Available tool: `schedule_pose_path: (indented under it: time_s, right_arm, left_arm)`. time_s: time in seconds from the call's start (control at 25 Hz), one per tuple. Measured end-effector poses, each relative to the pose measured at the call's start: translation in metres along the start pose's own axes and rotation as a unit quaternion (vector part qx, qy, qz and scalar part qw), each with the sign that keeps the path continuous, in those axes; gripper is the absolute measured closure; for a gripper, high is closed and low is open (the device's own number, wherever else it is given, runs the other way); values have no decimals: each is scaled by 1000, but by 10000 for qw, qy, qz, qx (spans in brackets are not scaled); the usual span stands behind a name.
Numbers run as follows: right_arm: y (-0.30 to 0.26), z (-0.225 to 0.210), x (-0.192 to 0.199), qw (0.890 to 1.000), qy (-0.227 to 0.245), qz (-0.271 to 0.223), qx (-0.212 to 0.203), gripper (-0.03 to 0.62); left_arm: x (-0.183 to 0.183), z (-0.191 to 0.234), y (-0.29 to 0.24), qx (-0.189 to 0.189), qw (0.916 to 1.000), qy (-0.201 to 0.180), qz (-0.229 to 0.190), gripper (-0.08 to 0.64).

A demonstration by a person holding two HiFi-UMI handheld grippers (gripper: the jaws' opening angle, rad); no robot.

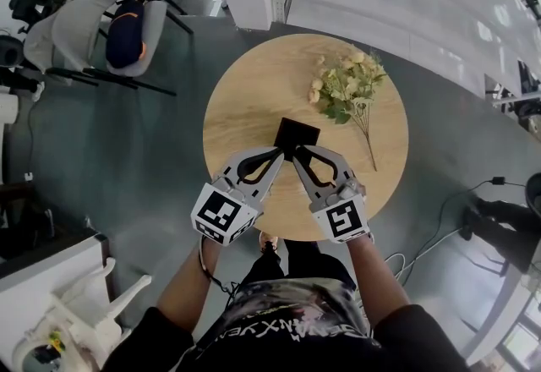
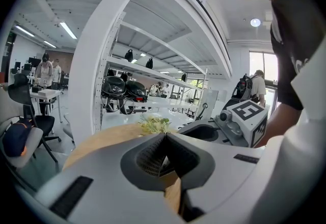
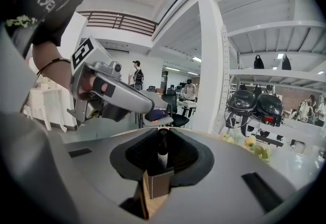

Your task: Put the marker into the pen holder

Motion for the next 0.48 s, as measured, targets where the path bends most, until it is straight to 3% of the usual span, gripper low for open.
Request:
schedule_pose_path:
  time_s: [0.48]
  right_arm:
    - [-6,4,10,10000,-8,84,-4,522]
  left_arm:
    - [1,2,0,15,10000,27,26,538]
Point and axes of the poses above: the fingertips, and each gripper's own axes: y backward along the fingers, z to its left, x out of its underside, the point moved 4 cm from there along y, backward along the fingers, and after that the axes turned 15 degrees about y, right-handed, at the moved point
